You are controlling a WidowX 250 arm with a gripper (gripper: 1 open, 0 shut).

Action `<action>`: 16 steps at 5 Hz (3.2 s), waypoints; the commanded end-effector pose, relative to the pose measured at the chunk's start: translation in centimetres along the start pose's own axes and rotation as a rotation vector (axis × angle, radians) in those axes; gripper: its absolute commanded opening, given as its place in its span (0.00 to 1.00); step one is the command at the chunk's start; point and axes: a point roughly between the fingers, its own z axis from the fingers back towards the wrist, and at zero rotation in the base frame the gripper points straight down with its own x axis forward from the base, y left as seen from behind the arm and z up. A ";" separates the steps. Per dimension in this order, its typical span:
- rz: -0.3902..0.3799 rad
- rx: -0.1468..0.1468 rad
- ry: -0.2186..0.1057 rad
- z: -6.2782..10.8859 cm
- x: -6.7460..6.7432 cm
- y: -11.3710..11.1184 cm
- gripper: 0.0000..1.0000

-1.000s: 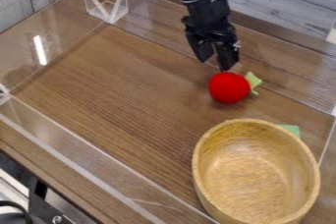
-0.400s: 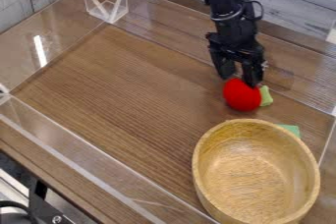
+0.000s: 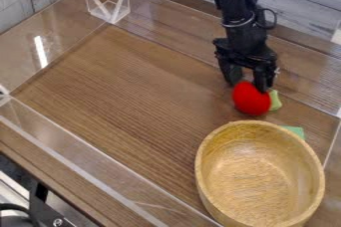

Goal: Move the red object to the right side of the table

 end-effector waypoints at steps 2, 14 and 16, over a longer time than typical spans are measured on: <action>0.009 0.040 -0.007 0.3 -0.6 -0.7 1.00; 0.203 0.012 -0.159 10.6 -2.0 3.0 1.00; 0.221 0.007 -0.164 11.0 -1.2 1.6 1.00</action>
